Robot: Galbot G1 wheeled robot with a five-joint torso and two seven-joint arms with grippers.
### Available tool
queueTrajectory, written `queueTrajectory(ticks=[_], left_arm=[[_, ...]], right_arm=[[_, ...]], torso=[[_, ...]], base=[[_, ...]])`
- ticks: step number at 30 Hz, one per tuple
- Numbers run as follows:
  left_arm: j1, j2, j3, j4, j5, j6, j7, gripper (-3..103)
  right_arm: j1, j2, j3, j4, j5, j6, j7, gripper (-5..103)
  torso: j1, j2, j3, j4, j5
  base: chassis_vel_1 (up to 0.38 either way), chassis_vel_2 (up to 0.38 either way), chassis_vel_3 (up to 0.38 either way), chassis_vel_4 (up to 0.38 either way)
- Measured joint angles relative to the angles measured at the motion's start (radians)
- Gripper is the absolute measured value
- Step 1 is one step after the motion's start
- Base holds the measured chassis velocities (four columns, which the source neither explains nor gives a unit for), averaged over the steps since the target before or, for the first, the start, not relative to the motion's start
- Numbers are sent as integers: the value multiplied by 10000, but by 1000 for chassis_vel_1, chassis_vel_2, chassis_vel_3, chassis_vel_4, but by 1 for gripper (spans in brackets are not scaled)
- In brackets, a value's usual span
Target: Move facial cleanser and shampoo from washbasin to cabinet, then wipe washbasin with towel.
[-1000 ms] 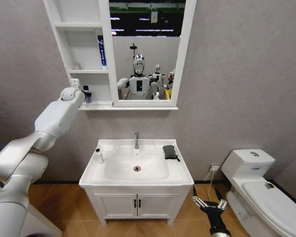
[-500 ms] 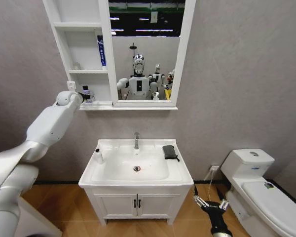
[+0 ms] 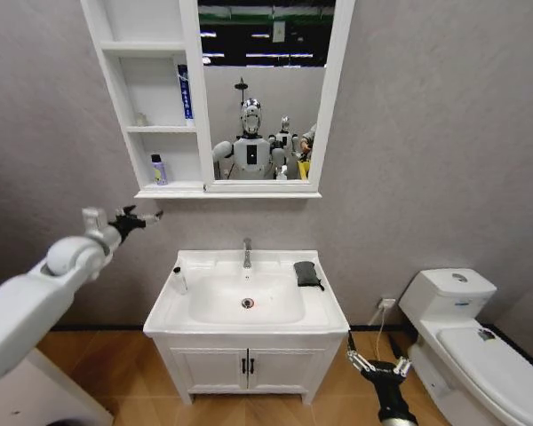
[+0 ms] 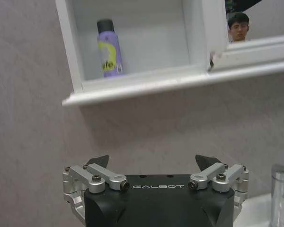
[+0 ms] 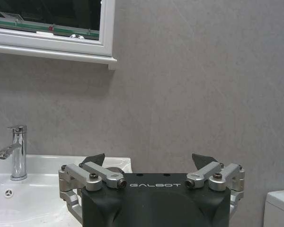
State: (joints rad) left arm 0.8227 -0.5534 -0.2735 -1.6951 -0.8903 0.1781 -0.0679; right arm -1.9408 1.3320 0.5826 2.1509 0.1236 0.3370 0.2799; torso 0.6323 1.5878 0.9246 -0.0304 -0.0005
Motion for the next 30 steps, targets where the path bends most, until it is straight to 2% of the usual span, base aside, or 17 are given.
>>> queueTrajectory(ticks=[1, 2, 4, 5, 6, 9, 14, 18, 24, 30], left_arm=[[773, -296, -234, -66, 290, -220, -60, 100], [773, -296, -234, -66, 290, -220, -60, 100], [1620, -781, -334, -80, 821, -590, -132, 100], [1830, -989, -289, 2, 1120, -810, -133, 100], [1830, -989, -289, 2, 1120, -810, -133, 100], [2030, -1586, -19, 350, 1669, -1060, -333, 100], [2144, -2123, 219, 792, 2079, -1093, -407, 100], [2103, -2568, 414, 1416, 2425, -1132, -179, 100], [1433, -3417, 775, 2724, 2605, -1148, 68, 100], [969, -3942, 920, 3731, 2729, -1226, 225, 100]], right_arm=[[-29, 15, 16, 10, -2, 0, 0, 100], [-29, 15, 16, 10, -2, 0, 0, 100], [-65, 27, 44, 17, -4, 11, 0, 100], [-76, 29, 53, 18, -6, 16, 0, 100], [-76, 29, 53, 18, -6, 16, 0, 100], [-77, 30, 78, 18, -3, 32, 1, 100], [-90, 34, 117, 16, 0, 85, -3, 100], [-95, 36, 128, 2, -6, 111, -14, 100], [-99, -11, 131, -22, -10, 112, -26, 100], [-169, -42, 246, -17, -6, 119, -30, 100]], torso=[[0, 0, 1, 1, -5], [0, 0, 1, 1, -5], [0, 0, 0, 2, -3], [0, 0, 0, 1, 0], [0, 0, 0, 1, 0], [1, -1, 0, 0, 0], [2, -1, 1, 0, 0], [1, -1, 1, 1, -2], [2, -2, 1, 0, -1], [2, -2, 2, 0, -1]], base=[[0, 0, 0, 0], [0, 0, 0, 0], [0, 0, 0, 0], [0, 0, 0, 0], [0, 0, 0, 0], [0, 0, 0, 0], [0, 0, 0, 0], [0, 0, 0, 0], [0, 0, 0, 0], [0, 0, 0, 0]])
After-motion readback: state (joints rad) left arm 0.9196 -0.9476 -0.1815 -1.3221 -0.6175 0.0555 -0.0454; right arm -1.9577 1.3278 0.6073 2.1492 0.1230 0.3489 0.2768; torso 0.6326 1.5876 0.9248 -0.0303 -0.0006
